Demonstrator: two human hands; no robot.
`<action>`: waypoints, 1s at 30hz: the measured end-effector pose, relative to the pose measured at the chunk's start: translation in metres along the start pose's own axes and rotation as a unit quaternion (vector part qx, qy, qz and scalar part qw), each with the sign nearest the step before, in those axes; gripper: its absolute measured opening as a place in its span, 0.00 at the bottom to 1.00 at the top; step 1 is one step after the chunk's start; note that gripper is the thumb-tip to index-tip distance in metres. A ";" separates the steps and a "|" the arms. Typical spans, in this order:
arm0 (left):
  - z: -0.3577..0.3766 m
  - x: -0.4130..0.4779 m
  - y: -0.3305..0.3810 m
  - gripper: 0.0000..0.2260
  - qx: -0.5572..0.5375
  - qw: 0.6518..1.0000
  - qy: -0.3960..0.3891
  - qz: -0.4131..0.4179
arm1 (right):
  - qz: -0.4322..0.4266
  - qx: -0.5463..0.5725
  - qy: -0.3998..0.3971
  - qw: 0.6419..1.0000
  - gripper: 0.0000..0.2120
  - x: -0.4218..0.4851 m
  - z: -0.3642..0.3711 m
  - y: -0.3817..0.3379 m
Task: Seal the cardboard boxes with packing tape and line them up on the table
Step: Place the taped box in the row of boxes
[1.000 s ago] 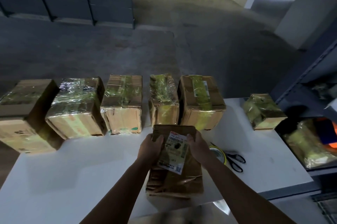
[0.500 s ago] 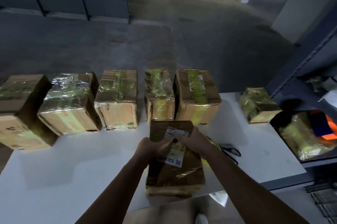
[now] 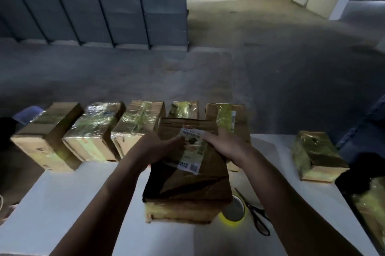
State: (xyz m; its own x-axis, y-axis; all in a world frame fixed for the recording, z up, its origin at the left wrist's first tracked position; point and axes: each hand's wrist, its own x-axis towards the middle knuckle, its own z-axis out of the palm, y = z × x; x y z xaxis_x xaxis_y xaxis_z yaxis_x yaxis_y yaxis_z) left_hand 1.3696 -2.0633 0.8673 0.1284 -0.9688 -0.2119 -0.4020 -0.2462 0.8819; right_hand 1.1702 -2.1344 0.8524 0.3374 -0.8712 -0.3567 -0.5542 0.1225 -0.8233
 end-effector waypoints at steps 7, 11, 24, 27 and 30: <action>0.031 0.023 0.058 0.18 0.067 0.990 0.091 0.079 | -0.060 -0.007 0.060 0.996 0.27 0.009 -0.070 0.000; 0.052 0.051 0.086 0.18 0.083 0.985 0.134 0.071 | -0.058 0.066 0.140 0.986 0.25 0.010 -0.101 0.011; 0.178 0.130 0.134 0.18 -0.040 0.991 0.033 0.127 | -0.063 0.086 0.315 0.943 0.27 -0.009 -0.201 0.078; 0.203 0.133 0.138 0.09 -0.009 0.989 -0.012 0.150 | -0.037 0.096 0.338 0.935 0.29 -0.009 -0.213 0.102; 0.223 0.131 0.135 0.08 -0.002 0.987 -0.047 0.153 | 0.004 0.095 0.344 0.934 0.26 -0.009 -0.220 0.122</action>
State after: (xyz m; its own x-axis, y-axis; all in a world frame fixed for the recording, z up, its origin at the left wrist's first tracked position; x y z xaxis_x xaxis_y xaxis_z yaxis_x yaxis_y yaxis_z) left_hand 1.1304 -2.2292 0.8648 -0.0835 -0.9961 0.0270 -0.4052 0.0586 0.9124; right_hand 0.9321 -2.2163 0.8522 -0.2714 -0.9613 -0.0478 -0.3884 0.1548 -0.9084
